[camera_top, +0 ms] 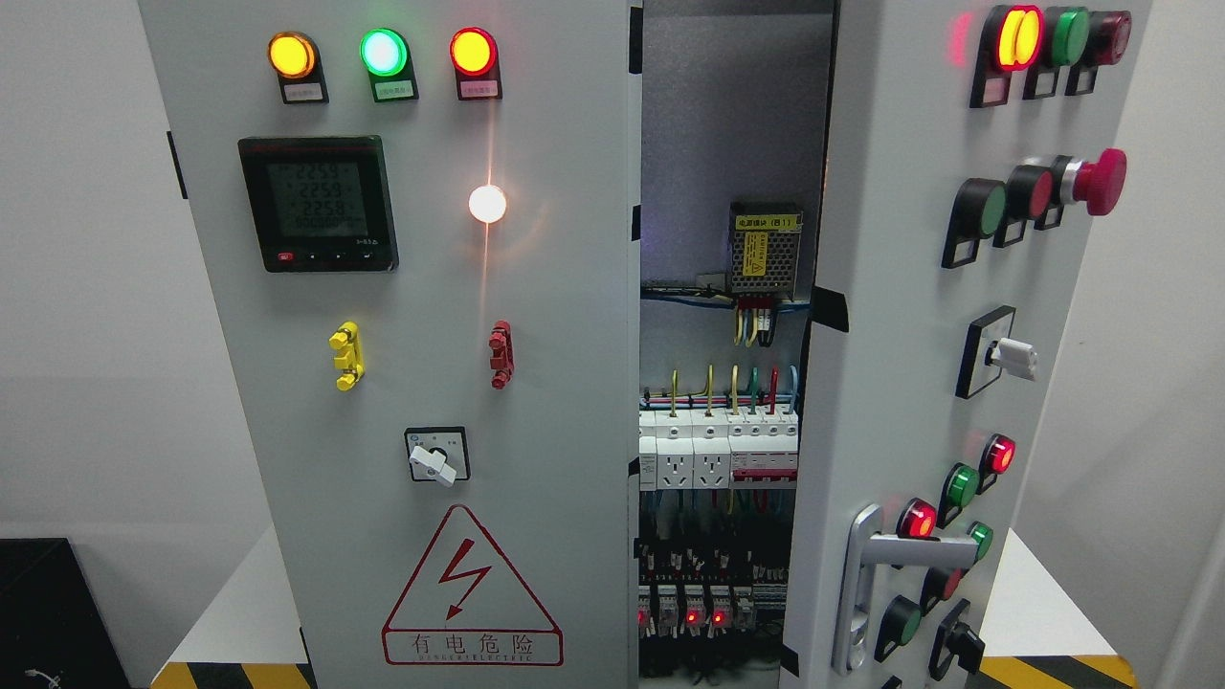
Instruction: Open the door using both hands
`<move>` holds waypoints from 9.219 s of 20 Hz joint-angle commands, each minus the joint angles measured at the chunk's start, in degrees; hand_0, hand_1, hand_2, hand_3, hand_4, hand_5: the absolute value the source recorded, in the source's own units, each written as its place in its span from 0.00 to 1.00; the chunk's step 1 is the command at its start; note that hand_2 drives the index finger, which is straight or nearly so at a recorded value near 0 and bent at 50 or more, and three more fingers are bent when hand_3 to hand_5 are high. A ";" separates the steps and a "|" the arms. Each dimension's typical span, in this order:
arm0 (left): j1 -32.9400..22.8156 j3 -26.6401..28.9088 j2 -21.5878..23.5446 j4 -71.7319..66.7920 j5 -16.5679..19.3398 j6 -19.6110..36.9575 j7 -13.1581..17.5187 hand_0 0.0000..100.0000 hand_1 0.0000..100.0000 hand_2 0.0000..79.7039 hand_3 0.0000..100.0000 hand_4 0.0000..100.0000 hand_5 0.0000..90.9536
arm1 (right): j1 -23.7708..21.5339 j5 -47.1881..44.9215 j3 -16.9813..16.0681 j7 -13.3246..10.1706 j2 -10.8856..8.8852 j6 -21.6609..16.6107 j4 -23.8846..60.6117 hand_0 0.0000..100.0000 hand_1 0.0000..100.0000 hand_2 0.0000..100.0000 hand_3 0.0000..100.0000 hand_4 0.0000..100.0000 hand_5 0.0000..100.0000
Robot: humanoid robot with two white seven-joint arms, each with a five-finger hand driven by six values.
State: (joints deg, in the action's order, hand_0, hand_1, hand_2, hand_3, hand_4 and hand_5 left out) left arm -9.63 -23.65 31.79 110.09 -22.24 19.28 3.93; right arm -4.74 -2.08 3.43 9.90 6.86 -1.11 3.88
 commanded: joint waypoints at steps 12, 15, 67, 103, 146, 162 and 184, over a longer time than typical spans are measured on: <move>29.22 -10.81 3.98 9.00 -14.04 -7.93 -0.24 0.00 0.00 0.00 0.00 0.00 0.00 | 0.00 -0.03 0.00 0.03 0.00 -0.03 -0.18 0.19 0.00 0.00 0.00 0.00 0.00; 35.10 -10.81 3.98 8.74 -20.10 -11.88 -0.24 0.00 0.00 0.00 0.00 0.00 0.00 | 0.00 0.06 0.00 0.03 0.00 -0.03 -0.18 0.19 0.00 0.00 0.00 0.00 0.00; 77.66 -27.77 -9.38 -5.86 -64.42 -31.76 0.11 0.00 0.00 0.00 0.00 0.00 0.00 | 0.00 0.06 0.00 0.03 0.00 -0.03 -0.18 0.19 0.00 0.00 0.00 0.00 0.00; 80.65 -32.69 -23.26 -7.26 -63.63 -31.85 -0.06 0.00 0.00 0.00 0.00 0.00 0.00 | 0.00 -0.03 0.00 0.03 0.00 -0.03 -0.18 0.19 0.00 0.00 0.00 0.00 0.00; 82.66 -34.27 -41.55 -23.34 -53.96 -31.85 -0.24 0.00 0.00 0.00 0.00 0.00 0.00 | 0.00 0.06 0.00 0.03 0.00 -0.03 -0.18 0.19 0.00 0.00 0.00 0.00 0.00; 83.20 -34.54 -41.11 -21.95 -53.88 -32.11 -0.33 0.00 0.00 0.00 0.00 0.00 0.00 | 0.00 0.06 0.00 0.03 0.00 -0.03 -0.18 0.19 0.00 0.00 0.00 0.00 0.00; 65.45 -28.47 -0.26 5.22 -54.49 -31.41 0.20 0.00 0.00 0.00 0.00 0.00 0.00 | 0.00 0.06 0.00 0.03 0.00 -0.03 -0.18 0.19 0.00 0.00 0.00 0.00 0.00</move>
State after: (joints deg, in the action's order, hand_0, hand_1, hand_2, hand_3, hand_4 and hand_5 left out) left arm 61.90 -54.90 12.75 105.20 -76.66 -12.53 4.08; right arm -4.75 -2.07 3.43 9.90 6.85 -1.19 3.70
